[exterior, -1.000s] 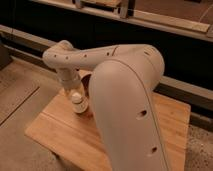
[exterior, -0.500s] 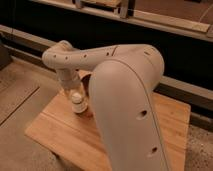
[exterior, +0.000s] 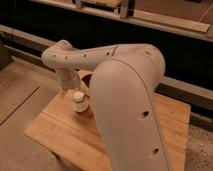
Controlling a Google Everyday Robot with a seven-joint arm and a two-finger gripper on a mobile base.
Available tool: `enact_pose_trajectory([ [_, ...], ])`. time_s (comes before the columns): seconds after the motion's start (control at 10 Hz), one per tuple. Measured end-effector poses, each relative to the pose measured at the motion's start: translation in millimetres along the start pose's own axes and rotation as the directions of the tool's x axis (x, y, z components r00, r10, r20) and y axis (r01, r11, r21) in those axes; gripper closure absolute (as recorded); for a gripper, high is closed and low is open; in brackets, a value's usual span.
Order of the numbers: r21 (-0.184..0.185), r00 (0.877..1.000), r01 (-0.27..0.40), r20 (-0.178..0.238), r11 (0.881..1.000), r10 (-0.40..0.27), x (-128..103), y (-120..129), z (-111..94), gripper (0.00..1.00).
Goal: Place the ceramic cup over the eraser
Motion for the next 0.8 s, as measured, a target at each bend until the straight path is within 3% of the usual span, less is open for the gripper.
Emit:
enact_pose_trajectory([
  [0.2, -0.016, 0.999, 0.012, 0.046, 1.000, -0.011, -4, 6, -22, 0.20],
  [0.3, -0.035, 0.995, 0.024, 0.093, 0.999, -0.020, -7, 12, -44, 0.20],
  [0.6, -0.059, 0.983, 0.066, 0.173, 0.996, -0.055, -3, 30, -87, 0.20],
  [0.8, -0.062, 0.981, 0.070, 0.188, 0.996, -0.057, -2, 32, -97, 0.20],
])
